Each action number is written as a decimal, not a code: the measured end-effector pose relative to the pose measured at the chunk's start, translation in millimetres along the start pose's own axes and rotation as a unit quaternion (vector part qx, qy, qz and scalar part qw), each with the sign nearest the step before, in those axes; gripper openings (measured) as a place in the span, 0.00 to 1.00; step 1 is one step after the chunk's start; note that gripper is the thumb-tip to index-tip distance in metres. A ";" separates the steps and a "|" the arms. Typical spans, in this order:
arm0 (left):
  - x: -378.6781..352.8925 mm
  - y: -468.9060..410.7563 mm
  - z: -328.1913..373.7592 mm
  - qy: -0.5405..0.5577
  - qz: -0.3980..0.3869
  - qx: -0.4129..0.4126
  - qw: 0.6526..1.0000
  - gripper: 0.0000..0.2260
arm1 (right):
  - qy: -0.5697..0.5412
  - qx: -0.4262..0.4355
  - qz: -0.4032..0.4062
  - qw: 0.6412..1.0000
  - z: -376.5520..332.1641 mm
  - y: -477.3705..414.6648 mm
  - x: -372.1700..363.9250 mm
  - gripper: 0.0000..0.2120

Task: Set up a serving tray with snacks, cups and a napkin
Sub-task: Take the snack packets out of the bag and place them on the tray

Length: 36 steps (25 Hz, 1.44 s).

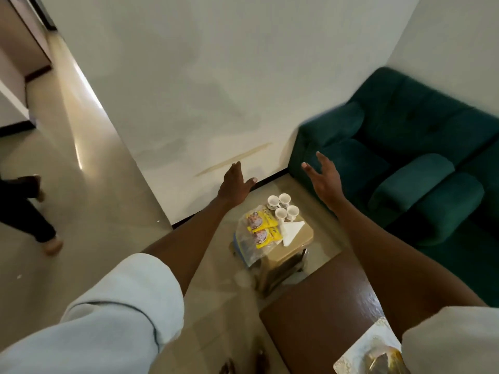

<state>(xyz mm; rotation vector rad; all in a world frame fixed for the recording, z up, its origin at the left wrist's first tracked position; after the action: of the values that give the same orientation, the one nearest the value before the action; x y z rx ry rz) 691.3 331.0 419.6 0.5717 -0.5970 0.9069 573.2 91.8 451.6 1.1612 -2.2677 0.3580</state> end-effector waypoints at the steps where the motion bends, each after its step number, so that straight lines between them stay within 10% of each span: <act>1: -5.5 -8.4 -15.2 0.003 -0.006 0.013 1.000 0.36 | 0.004 -0.004 -0.015 1.000 2.1 -9.8 -22.6 0.34; 14: -239.8 -100.2 -316.5 0.201 -0.074 0.329 0.920 0.26 | 0.020 -0.087 -0.208 0.974 201.8 -26.9 -372.8 0.26; 21: -369.3 -115.3 -419.7 0.437 -0.125 0.491 0.743 0.33 | 0.066 -0.142 -0.252 0.955 311.3 -10.2 -462.6 0.25; 27: -410.8 -128.0 -419.5 0.675 -0.114 0.473 0.555 0.31 | 0.106 -0.183 -0.264 0.941 331.7 -7.6 -478.2 0.29; 36: -329.2 -121.0 -382.1 0.622 -0.056 0.395 0.674 0.03 | 0.028 -0.198 -0.189 0.961 276.9 -16.3 -447.8 0.12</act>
<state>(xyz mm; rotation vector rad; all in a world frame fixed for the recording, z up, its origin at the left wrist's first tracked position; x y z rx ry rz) 723.1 350.4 -97.7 0.5803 1.1460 1.1819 696.1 247.0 -36.6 1.3058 -1.8935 -0.2016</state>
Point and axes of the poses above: each hand's wrist, its own y-axis away from the middle knuckle, its own x-axis out of the back of the hand, z = x × y, the point moved 7 cm from there along -y, towards the middle knuckle, and after that the axes turned 3 degrees about -z, right-handed, at the moved point
